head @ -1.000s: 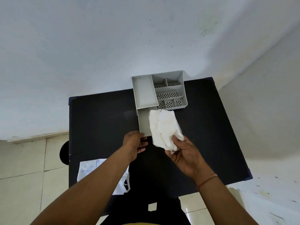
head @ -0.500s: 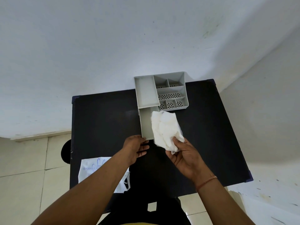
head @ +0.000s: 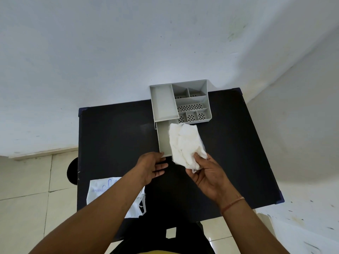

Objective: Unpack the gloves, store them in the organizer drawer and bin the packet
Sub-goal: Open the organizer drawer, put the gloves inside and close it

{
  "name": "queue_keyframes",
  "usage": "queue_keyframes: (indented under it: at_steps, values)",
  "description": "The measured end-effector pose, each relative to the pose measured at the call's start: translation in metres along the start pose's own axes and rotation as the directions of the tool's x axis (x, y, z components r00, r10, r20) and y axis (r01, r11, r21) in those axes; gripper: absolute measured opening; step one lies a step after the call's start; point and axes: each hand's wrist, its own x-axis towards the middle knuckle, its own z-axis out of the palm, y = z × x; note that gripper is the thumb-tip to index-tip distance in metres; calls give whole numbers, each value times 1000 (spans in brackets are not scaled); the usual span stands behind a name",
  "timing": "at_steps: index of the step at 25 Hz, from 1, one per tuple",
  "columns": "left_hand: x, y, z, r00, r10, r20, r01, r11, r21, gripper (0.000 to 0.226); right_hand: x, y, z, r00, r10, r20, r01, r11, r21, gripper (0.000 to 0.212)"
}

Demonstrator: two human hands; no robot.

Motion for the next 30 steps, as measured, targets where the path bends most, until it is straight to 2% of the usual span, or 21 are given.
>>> queue_keyframes:
  at_steps: [3, 5, 7, 8, 10, 12, 13, 14, 17, 19, 23, 27, 30]
  values:
    - [-10, 0, -4, 1000, 3, -11, -3, 1000, 11, 27, 2, -3, 5, 1000, 4, 14, -4, 1000, -4, 29]
    - [-20, 0, -5, 989, 105, -106, -87, 983, 162, 28, 4, -5, 9, 1000, 9, 20, -9, 1000, 7, 29]
    - [-31, 4, -4, 969, 213, -122, -176, 949, 262, 26, 9, -8, 12, 1000, 10, 27, -10, 1000, 7, 27]
    - [-38, 8, -3, 971, 228, -75, -204, 948, 244, 26, 11, -10, 13, 1000, 11, 27, -11, 1000, 1, 26]
    - [-50, 17, -2, 973, 196, 122, -206, 976, 71, 31, 17, -11, 15, 1000, 12, 24, -12, 1000, -12, 27]
    - [-58, 27, 1, 933, 184, 310, -172, 983, -68, 36, 23, -11, 16, 1000, 9, 26, -8, 999, -38, 28]
    - [-59, 30, 4, 916, 199, 348, -187, 980, -68, 36, 25, -12, 16, 1000, 5, 22, -4, 998, -66, 28]
    - [-57, 32, 8, 914, 218, 342, -219, 975, -37, 34, 28, -13, 16, 1000, 0, 17, 1, 995, -99, 27]
    - [-48, 34, 19, 941, 267, 208, -296, 947, 121, 36, 35, -13, 16, 999, -30, 12, 32, 974, -226, 27]
    - [-42, 33, 22, 955, 258, 144, -283, 940, 193, 38, 39, -11, 17, 999, -44, 10, 45, 947, -317, 29]
    - [-33, 28, 20, 968, 242, 70, -252, 939, 235, 38, 43, -5, 22, 999, -20, -33, 6, 922, -386, 28]
    - [-21, 25, 12, 967, 255, -6, -239, 913, 330, 29, 54, -7, 26, 991, -21, -132, -72, 749, -659, 16]
    - [-12, 29, 12, 948, 313, -52, -251, 842, 477, 22, 68, -8, 28, 986, -92, -137, -50, 628, -777, 11]
